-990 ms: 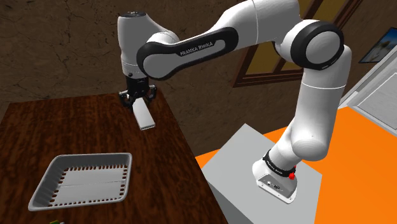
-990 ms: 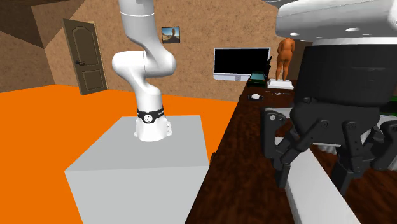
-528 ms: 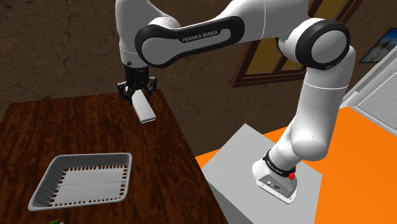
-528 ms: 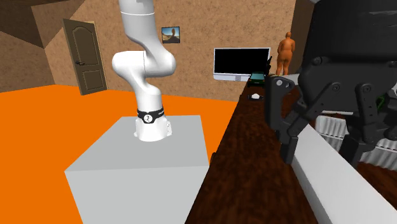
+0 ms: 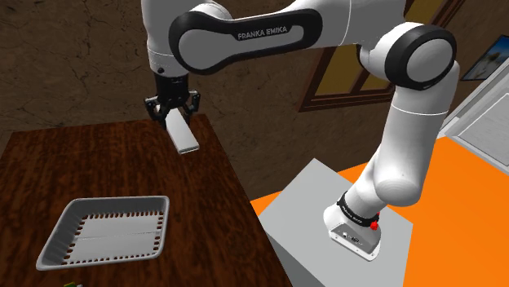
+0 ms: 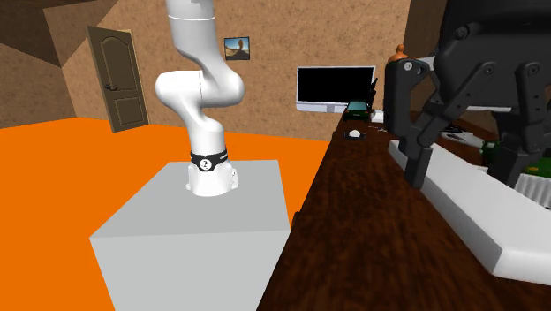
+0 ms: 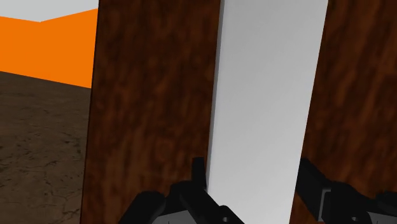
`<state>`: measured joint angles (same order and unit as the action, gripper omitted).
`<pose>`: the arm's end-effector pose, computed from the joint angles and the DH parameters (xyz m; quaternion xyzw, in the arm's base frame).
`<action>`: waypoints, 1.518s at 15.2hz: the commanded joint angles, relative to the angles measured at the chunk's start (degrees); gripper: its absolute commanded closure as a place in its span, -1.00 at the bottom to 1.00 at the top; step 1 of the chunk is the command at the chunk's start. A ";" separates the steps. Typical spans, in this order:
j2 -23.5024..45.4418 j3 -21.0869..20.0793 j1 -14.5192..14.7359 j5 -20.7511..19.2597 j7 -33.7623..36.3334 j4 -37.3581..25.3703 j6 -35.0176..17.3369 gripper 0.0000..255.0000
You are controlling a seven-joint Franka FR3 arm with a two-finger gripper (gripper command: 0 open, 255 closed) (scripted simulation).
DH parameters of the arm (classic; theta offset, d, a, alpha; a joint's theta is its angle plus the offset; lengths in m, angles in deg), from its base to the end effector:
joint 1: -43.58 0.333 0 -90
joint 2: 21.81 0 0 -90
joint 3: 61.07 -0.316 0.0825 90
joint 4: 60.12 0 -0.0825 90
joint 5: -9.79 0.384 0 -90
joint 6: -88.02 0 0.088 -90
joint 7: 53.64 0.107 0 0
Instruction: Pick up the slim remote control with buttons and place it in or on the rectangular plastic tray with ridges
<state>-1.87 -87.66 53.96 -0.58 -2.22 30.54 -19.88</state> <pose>0.5500 0.3539 0.4531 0.9940 -0.1093 0.0034 0.0097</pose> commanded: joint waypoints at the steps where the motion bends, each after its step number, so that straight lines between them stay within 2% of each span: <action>1: 0.73 -0.54 1.65 -0.46 2.17 -0.96 0.42 1.00; 7: 3.97 -2.20 7.96 -2.35 9.74 -5.37 2.37 1.00; 12: 8.26 -3.03 14.07 -4.44 15.78 -11.55 4.96 1.00; 17: 14.21 -3.26 21.19 -6.92 21.19 -20.74 8.78 1.00; 20: 19.01 -2.95 26.36 -8.58 23.96 -28.73 12.08 1.00; 23: 18.87 -2.88 25.85 -8.59 24.24 -26.08 9.68 1.00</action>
<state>16.91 -90.56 79.77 -9.09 21.75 3.89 -9.51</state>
